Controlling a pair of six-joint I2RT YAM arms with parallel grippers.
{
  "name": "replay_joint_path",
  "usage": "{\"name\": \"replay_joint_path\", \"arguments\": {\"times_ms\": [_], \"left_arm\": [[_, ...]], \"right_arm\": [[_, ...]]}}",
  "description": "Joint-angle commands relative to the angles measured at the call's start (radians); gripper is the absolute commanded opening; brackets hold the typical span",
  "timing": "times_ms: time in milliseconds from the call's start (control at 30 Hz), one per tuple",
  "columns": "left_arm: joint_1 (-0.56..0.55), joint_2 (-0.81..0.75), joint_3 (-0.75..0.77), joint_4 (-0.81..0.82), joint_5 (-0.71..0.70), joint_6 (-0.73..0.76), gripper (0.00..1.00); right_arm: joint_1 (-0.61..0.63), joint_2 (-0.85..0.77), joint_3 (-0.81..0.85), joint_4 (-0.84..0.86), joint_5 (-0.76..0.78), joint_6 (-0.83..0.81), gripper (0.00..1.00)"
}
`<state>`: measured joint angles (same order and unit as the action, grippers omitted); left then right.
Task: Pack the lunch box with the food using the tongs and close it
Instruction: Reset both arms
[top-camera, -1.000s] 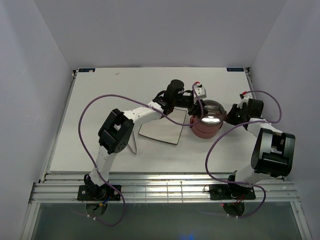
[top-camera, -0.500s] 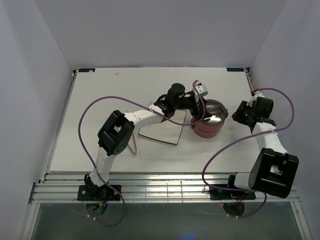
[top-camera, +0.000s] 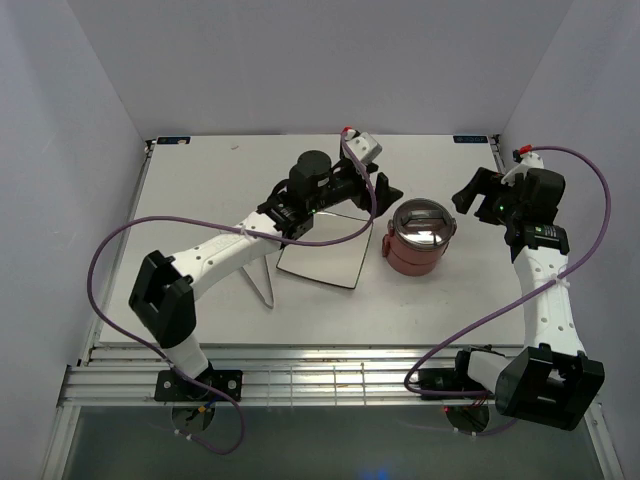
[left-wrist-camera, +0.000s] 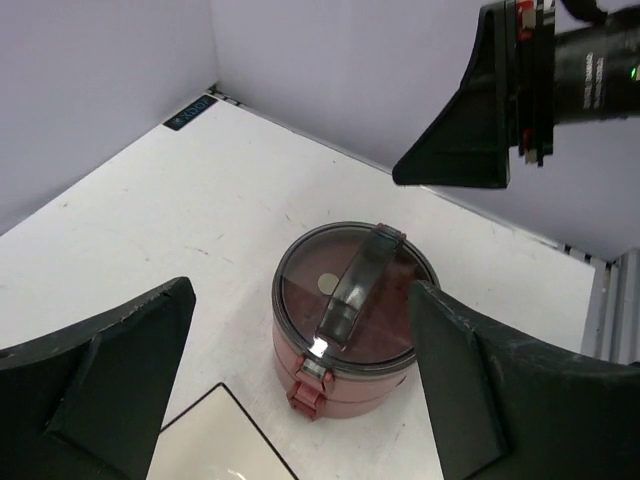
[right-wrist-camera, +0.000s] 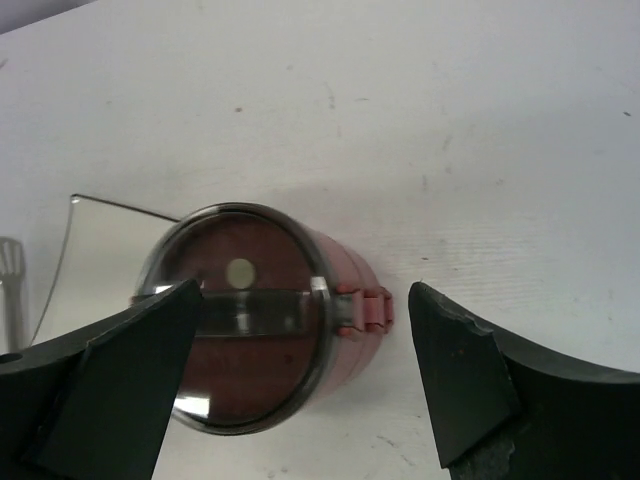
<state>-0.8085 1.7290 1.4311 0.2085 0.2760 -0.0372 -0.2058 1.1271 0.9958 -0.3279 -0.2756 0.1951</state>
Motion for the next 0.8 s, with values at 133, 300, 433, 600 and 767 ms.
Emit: {"name": "replay_joint_path", "arguments": {"times_ms": [133, 300, 433, 600, 767], "left_arm": [[0.002, -0.316, -0.194, -0.225, -0.211, -0.202, 0.98], [0.003, -0.512, -0.417, -0.173, -0.3, -0.283, 0.98], [0.008, -0.595, -0.471, -0.204, -0.333, -0.316, 0.98], [0.009, -0.623, -0.492, -0.202, -0.316, -0.326, 0.98], [0.009, -0.608, -0.479, -0.202, -0.304, -0.331, 0.98]], "right_arm": [[0.202, -0.093, 0.066, -0.019, -0.109, 0.053, 0.9], [0.243, -0.202, 0.003, 0.026, -0.162, 0.078, 0.9], [0.243, -0.282, -0.014, 0.015, -0.158, 0.072, 0.9], [0.243, -0.322, -0.049, 0.0, -0.166, 0.05, 0.9], [0.243, -0.346, -0.066, -0.019, -0.152, 0.033, 0.9]]}}
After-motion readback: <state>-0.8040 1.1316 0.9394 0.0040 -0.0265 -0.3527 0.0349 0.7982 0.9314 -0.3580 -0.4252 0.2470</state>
